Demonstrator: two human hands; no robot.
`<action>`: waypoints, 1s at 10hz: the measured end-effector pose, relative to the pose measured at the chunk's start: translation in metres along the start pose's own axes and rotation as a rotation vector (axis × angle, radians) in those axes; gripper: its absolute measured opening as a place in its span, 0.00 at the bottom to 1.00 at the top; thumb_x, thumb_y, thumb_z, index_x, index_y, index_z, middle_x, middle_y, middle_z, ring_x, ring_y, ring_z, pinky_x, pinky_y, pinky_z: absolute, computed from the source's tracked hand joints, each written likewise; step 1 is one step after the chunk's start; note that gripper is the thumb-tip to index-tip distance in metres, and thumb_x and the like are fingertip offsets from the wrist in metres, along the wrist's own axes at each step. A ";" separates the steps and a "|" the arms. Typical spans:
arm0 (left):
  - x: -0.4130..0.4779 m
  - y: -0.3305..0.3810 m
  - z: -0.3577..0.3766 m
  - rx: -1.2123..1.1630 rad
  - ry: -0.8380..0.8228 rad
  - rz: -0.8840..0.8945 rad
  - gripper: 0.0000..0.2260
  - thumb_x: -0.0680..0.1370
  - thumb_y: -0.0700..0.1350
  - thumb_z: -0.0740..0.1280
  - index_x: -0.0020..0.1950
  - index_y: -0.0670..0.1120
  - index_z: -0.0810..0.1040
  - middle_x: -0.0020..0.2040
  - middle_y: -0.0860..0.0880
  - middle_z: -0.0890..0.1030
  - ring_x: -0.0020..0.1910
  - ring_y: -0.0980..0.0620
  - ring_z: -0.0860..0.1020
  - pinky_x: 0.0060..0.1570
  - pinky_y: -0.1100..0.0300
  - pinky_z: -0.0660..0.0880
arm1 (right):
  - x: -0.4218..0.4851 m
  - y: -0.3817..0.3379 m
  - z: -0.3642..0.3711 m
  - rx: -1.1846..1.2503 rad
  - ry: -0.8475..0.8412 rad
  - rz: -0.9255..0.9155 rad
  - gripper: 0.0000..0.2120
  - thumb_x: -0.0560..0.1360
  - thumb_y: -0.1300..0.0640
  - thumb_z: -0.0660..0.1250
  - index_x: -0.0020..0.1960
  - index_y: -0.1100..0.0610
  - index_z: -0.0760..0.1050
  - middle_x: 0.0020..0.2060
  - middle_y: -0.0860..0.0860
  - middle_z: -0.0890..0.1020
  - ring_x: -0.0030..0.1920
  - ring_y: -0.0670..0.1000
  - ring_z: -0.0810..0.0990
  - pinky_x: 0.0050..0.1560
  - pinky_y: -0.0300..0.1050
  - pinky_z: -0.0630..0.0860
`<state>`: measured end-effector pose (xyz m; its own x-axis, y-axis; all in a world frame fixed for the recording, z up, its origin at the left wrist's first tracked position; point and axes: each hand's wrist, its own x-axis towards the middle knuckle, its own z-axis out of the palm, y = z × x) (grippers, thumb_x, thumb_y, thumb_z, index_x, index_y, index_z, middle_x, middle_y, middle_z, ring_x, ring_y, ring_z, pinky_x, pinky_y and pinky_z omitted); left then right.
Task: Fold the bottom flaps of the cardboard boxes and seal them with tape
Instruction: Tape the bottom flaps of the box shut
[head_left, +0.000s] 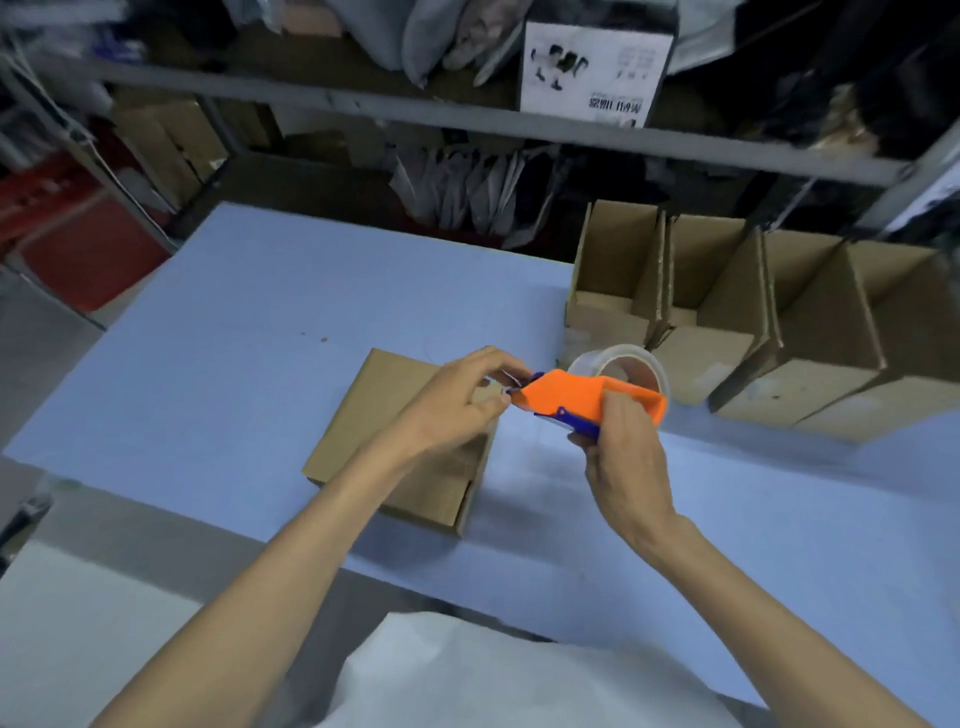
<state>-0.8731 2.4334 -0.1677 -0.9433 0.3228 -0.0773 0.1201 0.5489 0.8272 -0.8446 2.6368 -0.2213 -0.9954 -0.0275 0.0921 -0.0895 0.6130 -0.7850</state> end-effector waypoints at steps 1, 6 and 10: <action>-0.005 0.008 -0.006 0.016 0.039 0.031 0.11 0.77 0.35 0.64 0.55 0.46 0.80 0.52 0.52 0.81 0.51 0.59 0.79 0.58 0.55 0.74 | -0.002 0.001 -0.006 -0.080 0.014 -0.162 0.16 0.70 0.75 0.64 0.57 0.74 0.70 0.56 0.65 0.74 0.55 0.61 0.75 0.57 0.38 0.70; -0.011 0.007 -0.019 -0.163 -0.028 0.019 0.08 0.76 0.36 0.68 0.40 0.48 0.80 0.38 0.52 0.82 0.41 0.54 0.81 0.47 0.58 0.78 | -0.001 -0.004 -0.024 0.034 -0.278 -0.312 0.14 0.71 0.60 0.74 0.50 0.56 0.70 0.41 0.43 0.76 0.41 0.47 0.73 0.37 0.36 0.68; -0.007 0.001 -0.022 -0.272 -0.021 -0.105 0.05 0.77 0.47 0.69 0.43 0.50 0.83 0.40 0.51 0.84 0.42 0.54 0.81 0.45 0.61 0.77 | 0.010 -0.008 -0.034 0.120 -0.396 -0.165 0.19 0.68 0.56 0.76 0.52 0.47 0.71 0.43 0.40 0.79 0.44 0.43 0.77 0.39 0.31 0.72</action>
<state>-0.8732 2.4147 -0.1539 -0.9392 0.2927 -0.1797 -0.0682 0.3540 0.9327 -0.8528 2.6582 -0.1929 -0.9019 -0.4319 -0.0014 -0.2284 0.4798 -0.8472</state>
